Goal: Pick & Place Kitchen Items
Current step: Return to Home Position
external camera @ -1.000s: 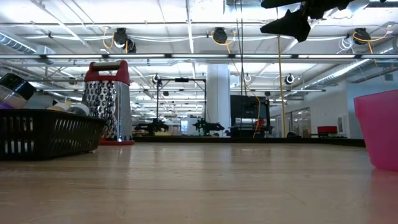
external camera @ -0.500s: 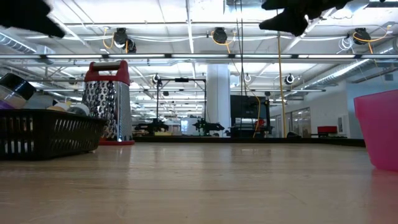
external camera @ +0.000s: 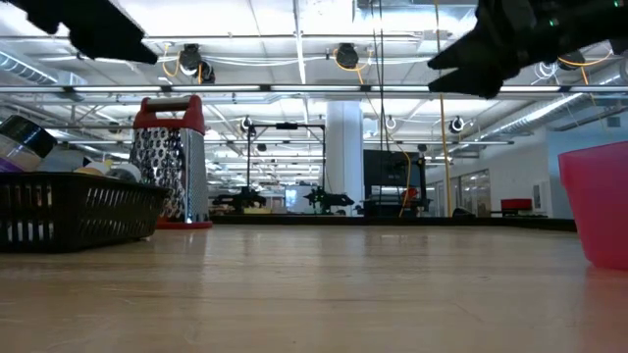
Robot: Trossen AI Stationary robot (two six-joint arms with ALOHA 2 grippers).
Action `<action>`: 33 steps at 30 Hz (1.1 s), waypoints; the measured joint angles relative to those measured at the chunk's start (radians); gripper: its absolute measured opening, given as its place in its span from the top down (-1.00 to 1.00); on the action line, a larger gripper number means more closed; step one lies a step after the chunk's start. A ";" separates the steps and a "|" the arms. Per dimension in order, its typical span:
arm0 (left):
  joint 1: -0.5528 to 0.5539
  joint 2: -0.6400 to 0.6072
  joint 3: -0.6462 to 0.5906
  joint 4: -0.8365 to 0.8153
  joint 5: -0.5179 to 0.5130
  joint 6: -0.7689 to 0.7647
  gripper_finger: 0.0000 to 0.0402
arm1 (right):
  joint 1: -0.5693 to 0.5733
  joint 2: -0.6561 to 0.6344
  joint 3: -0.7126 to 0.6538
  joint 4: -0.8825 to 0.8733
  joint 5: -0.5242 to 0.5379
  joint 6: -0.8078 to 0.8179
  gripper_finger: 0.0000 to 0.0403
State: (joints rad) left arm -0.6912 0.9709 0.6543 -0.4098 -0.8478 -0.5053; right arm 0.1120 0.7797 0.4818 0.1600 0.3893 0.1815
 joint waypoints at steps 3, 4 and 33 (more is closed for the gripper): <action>0.087 -0.104 -0.093 0.201 0.123 0.205 -0.46 | -0.051 -0.074 -0.073 0.052 -0.047 -0.015 -0.53; 0.121 -0.136 -0.120 0.247 0.163 0.255 -0.46 | -0.071 -0.097 -0.096 0.076 -0.079 -0.016 -0.53; 0.795 -0.717 -0.581 0.263 0.783 0.281 -0.46 | -0.491 -0.304 -0.463 0.171 -0.466 -0.013 -0.53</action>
State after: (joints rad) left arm 0.1036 0.2544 0.0733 -0.1470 -0.0650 -0.2242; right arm -0.3786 0.4762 0.0185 0.3309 -0.0768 0.1682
